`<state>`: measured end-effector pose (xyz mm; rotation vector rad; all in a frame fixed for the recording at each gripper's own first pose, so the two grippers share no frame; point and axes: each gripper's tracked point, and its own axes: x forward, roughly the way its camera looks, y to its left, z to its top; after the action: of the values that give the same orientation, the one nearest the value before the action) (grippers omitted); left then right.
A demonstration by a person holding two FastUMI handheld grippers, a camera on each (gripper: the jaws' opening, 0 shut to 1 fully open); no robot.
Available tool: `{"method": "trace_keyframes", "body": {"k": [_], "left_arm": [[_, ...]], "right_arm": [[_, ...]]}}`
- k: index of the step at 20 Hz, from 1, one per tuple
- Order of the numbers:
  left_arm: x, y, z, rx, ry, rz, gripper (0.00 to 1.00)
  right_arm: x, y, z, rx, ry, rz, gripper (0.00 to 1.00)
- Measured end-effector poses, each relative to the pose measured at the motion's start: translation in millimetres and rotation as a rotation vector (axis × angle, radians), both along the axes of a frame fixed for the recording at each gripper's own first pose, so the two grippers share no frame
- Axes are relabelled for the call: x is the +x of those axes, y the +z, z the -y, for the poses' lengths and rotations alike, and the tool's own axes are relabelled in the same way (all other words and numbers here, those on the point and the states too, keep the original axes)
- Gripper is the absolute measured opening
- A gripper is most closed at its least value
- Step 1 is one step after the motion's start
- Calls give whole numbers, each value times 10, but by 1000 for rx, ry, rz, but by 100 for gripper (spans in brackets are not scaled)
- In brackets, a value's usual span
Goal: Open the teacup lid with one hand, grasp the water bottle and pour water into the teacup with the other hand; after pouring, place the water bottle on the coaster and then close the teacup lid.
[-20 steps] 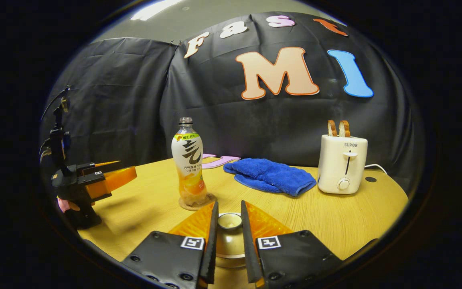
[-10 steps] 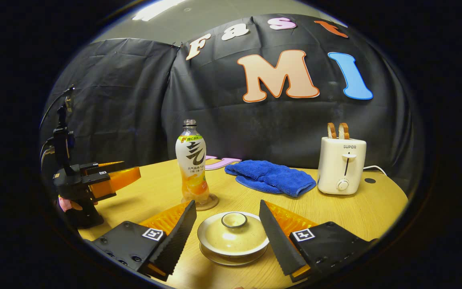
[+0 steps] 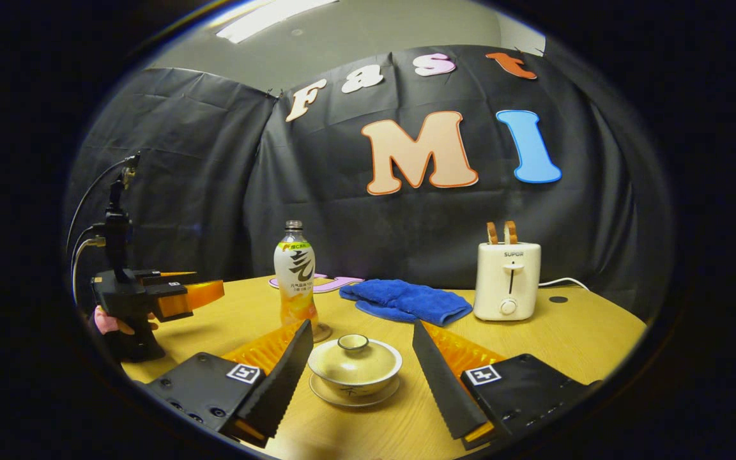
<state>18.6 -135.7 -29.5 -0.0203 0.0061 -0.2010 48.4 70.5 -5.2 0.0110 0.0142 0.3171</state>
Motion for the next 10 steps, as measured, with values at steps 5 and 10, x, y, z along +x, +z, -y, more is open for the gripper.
{"method": "trace_keyframes", "body": {"k": [5, 10], "left_arm": [[15, 3, -7, 1, 3, 0, 95], [7, 1, -23, 1, 10, 1, 95]], "right_arm": [[-82, 39, 440, -5, -143, 10, 99], [-127, 69, 1099, -15, -404, 21, 99]]}}
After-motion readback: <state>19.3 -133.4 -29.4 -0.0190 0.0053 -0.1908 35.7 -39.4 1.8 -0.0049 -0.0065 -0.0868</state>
